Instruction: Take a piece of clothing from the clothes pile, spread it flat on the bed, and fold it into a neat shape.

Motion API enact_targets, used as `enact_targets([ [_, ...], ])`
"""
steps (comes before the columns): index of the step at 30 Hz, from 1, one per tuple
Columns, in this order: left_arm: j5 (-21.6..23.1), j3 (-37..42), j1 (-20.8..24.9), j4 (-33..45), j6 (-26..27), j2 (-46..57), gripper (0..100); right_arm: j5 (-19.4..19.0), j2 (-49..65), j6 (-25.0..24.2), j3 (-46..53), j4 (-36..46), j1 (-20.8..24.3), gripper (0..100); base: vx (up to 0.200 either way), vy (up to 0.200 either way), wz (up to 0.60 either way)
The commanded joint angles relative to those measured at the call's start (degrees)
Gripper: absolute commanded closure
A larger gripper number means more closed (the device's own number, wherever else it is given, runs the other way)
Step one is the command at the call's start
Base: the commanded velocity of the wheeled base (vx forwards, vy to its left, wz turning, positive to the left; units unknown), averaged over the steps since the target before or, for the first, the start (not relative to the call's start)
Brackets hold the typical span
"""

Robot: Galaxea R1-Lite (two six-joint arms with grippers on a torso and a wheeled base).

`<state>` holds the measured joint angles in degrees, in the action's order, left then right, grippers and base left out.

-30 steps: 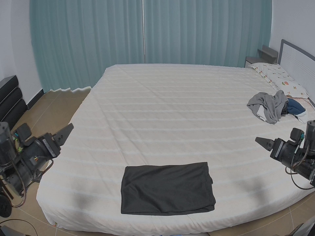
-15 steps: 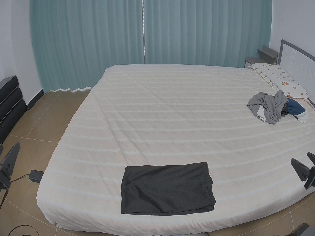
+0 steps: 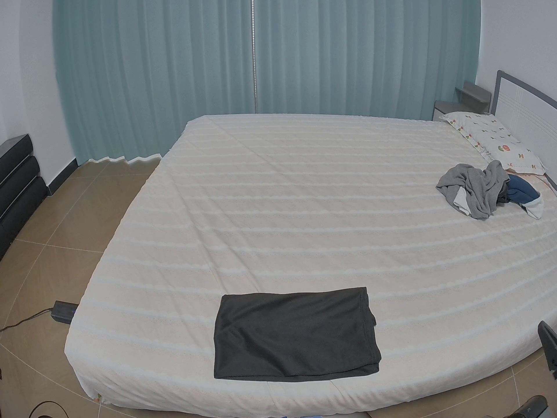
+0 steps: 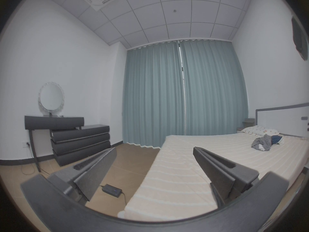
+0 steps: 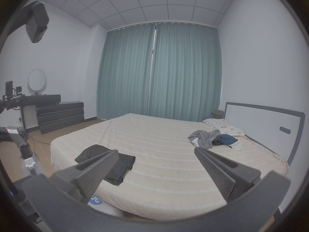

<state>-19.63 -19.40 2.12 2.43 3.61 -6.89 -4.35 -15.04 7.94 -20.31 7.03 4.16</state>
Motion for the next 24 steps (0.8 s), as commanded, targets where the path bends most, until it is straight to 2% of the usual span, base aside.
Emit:
enact_targets([
  [1,0.0,0.1,-2.1,1.3,2.6,6.6,0,0.9,7.7,1.9,-0.9,4.0,-1.0,0,0.0,0.0,0.0],
  [8,-0.6,0.7,-2.1,0.7,2.2,6.7,0,1.2,15.0,6.8,0.0,8.8,-4.5,0,0.0,0.0,0.0],
  [15,-0.5,2.8,-2.1,-0.5,1.9,6.7,0,1.0,14.9,6.7,0.5,6.4,-4.5,0,0.0,0.0,0.0],
  [19,-0.5,12.5,-2.2,-13.4,0.0,6.7,0,1.2,14.9,6.7,11.8,-10.3,-4.5,0,0.0,0.0,0.0],
  [20,-0.5,16.1,-2.2,-18.2,0.1,6.7,0,1.4,14.9,6.8,17.3,-17.8,-4.5,0,0.0,0.0,0.0],
  [21,-0.5,16.1,-2.2,-18.2,0.1,6.7,0,1.4,14.9,6.8,17.3,-17.8,-4.5,0,0.0,0.0,0.0],
  [22,-0.5,19.4,-2.1,-25.2,-0.1,6.7,0,2.2,14.9,7.1,20.3,-24.1,-4.6,0,0.0,0.0,0.0],
  [24,-0.5,19.3,-2.1,-24.9,-1.1,6.7,0,3.0,14.9,6.7,20.2,-22.9,-4.5,0,0.0,0.0,0.0],
])
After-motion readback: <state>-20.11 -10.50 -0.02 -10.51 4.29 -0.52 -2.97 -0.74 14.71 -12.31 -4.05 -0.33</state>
